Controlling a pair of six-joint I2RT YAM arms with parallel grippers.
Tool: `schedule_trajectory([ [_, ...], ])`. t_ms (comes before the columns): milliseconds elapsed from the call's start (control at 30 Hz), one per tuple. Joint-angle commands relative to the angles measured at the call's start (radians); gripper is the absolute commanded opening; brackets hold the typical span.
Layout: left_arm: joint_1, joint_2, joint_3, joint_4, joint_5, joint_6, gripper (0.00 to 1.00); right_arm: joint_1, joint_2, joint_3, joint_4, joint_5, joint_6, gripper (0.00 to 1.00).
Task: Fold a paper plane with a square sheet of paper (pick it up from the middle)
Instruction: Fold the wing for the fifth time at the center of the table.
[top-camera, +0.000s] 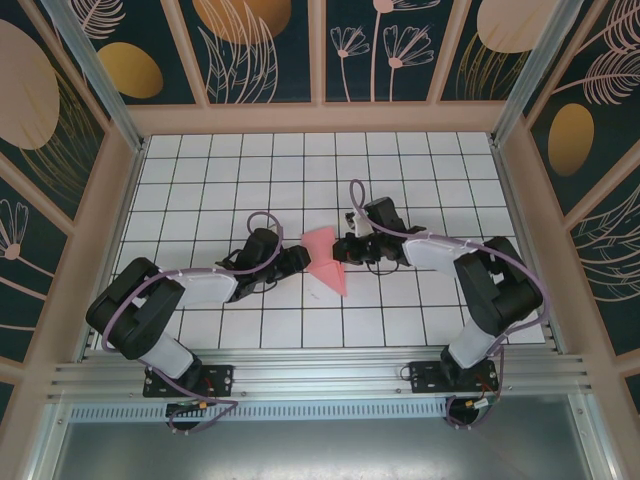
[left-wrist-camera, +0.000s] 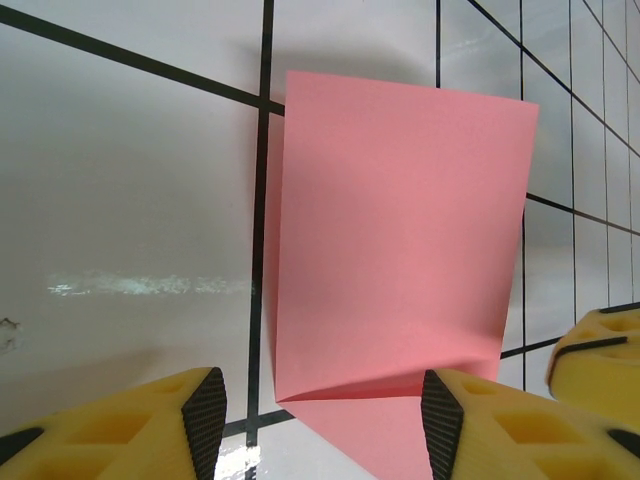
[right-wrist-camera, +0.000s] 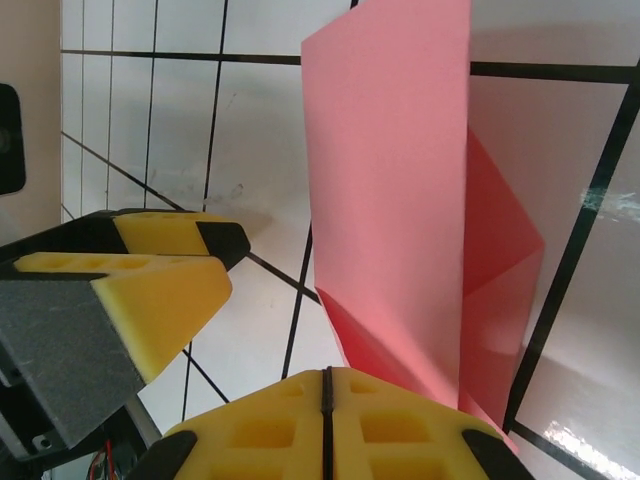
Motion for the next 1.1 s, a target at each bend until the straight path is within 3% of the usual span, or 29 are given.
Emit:
schedule_trajectory([
  [0, -0.004, -0.028, -0.004, -0.023, -0.017, 0.002, 0.56, 0.002, 0.037, 0.027, 0.027, -0.031, 0.002, 0.11],
  [500, -0.003, 0.003, 0.008, 0.022, 0.050, 0.008, 0.57, -0.055, 0.156, -0.031, 0.109, -0.040, 0.010, 0.10],
  [1067, -0.004, 0.178, 0.051, 0.152, 0.198, -0.048, 0.57, -0.055, 0.170, -0.096, 0.166, -0.018, 0.033, 0.10],
])
